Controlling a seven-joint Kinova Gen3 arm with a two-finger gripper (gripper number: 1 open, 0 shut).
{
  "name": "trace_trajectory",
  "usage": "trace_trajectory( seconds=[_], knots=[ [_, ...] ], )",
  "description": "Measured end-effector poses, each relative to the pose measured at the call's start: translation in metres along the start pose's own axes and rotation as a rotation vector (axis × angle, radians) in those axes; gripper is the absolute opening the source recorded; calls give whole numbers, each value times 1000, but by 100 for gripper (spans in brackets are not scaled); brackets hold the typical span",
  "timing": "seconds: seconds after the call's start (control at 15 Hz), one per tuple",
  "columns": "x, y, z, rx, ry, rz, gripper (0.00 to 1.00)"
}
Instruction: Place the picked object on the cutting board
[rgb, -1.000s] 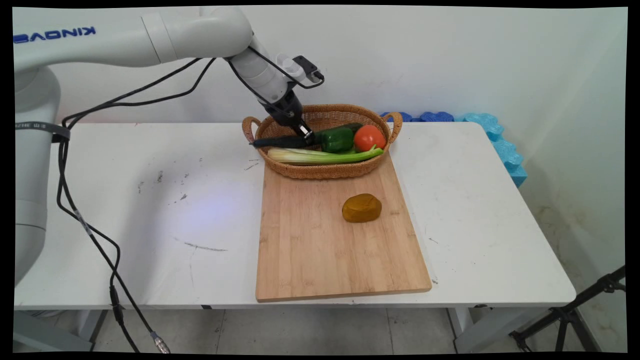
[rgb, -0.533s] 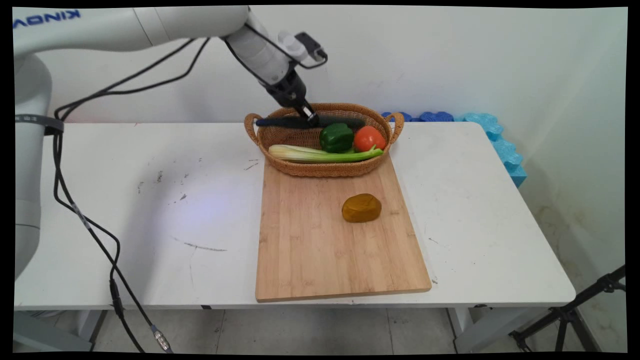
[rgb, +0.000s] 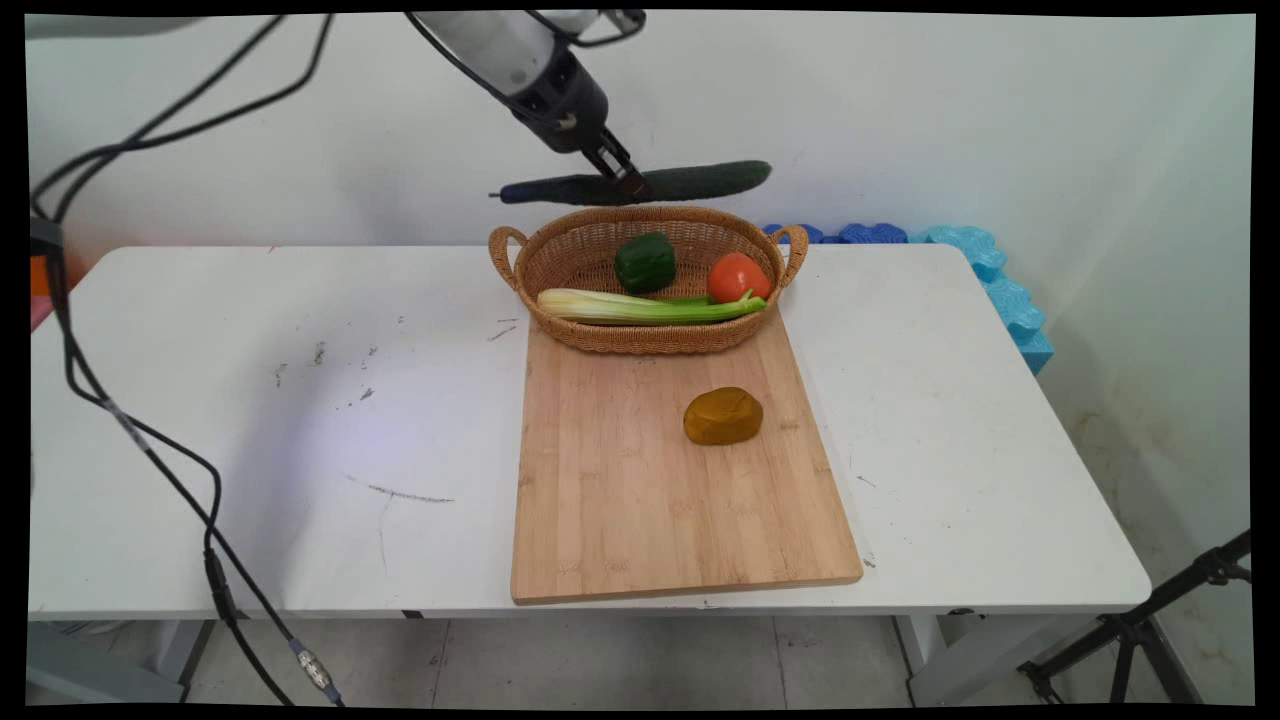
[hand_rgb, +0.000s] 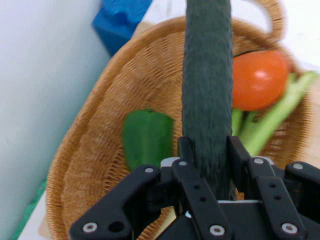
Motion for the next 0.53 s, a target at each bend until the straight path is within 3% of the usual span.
trace_trajectory(
  seconds=[0.27, 0.53],
  knots=[
    [-7, 30, -45, -78, 43, 52, 0],
    [-31, 62, -76, -163, 63, 105, 0]
  ],
)
